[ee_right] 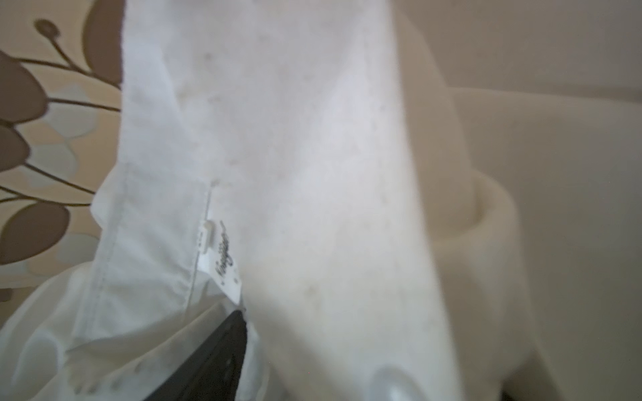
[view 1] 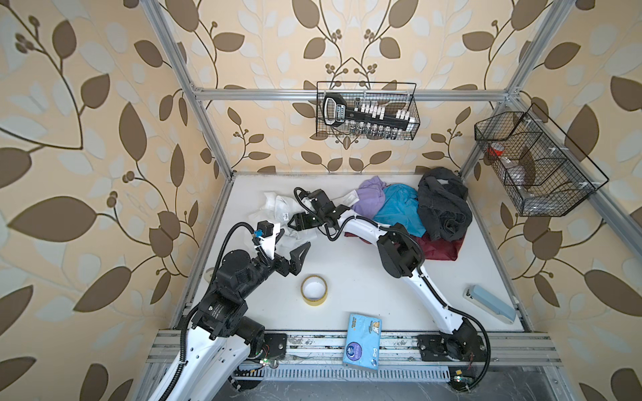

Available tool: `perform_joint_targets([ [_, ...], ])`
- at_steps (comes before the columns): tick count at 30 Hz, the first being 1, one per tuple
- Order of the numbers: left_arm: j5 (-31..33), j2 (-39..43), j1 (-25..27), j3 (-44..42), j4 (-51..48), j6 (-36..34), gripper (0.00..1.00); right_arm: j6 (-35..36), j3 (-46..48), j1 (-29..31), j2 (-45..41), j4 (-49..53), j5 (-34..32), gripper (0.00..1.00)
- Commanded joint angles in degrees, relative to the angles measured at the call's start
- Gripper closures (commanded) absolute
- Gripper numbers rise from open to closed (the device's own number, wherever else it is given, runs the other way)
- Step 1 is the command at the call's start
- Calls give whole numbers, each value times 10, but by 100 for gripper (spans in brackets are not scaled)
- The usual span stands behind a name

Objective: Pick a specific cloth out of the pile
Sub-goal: 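Lay the white shirt on the table and open the right gripper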

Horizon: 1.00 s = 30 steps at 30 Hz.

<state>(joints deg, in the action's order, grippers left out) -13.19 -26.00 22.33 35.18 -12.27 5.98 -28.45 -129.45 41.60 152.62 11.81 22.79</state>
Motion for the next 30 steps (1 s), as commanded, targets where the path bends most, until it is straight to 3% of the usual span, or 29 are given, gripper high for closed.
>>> perform_joint_targets([
  [1,7,0,6,6,20,-11,1,-70,-36,1,38,-88,74,25],
  [17,19,-8,6,-2,30,-15,1,-184,-124,-33,134,-277,176,22],
  [30,29,-19,6,-3,31,-20,1,-194,-131,-26,147,-332,212,20],
])
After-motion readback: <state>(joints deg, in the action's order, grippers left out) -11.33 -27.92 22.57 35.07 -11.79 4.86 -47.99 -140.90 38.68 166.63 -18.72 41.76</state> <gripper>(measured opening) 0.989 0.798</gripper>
